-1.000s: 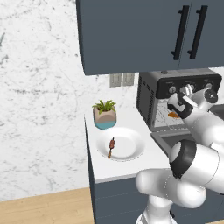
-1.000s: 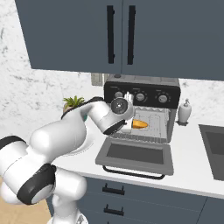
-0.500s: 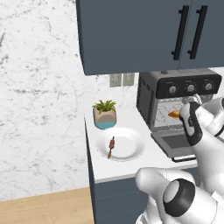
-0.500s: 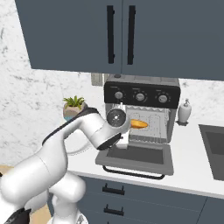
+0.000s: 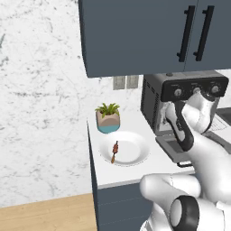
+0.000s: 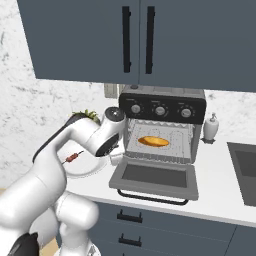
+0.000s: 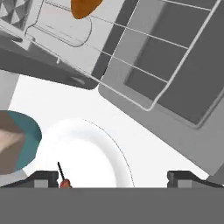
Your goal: Pick up the kebab skewer and baguette bread, and place them inside the toaster oven. Close the toaster oven door and start by setting the timer.
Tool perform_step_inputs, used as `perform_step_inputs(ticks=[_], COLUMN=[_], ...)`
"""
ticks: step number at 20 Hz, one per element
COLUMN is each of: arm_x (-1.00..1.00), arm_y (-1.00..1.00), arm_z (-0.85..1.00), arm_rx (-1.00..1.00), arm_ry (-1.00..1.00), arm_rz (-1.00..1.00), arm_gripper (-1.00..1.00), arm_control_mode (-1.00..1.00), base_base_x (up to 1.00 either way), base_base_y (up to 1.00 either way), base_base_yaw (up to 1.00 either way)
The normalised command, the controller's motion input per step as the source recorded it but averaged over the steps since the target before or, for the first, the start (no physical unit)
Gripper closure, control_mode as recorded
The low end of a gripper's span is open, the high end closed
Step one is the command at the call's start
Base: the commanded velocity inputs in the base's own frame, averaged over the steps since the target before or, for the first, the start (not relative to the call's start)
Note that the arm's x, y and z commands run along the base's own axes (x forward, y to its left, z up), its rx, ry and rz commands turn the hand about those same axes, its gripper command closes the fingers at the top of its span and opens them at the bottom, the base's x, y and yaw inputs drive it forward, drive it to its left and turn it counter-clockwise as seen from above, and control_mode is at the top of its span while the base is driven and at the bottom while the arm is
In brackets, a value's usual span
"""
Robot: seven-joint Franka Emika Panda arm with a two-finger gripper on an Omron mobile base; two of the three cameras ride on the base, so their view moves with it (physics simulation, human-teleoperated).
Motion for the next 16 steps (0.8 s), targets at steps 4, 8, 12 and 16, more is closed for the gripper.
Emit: perform_step_inputs(ticks=[4,8,12,16], arm_x=[0.06,0.0,0.03,0.03], arm_y=[1.0,1.0,1.0,0.97], arm_z=[0.0,-0.02,-0.03,-0.26], arm_rx=[-0.06,-0.11,-0.12,-0.15], arm_ry=[0.4,0.34,0.31,0.19], arm_rz=[0.41,0.39,0.38,0.18], arm_gripper=[-1.0,-1.0,-1.0,-1.0], arm_control_mode=[-1.0,-1.0,-1.0,-1.0], base_base_x=[0.0,0.0,0.0,0.0], base_base_y=[0.0,0.0,0.0,0.0], base_base_yaw=[0.0,0.0,0.0,0.0])
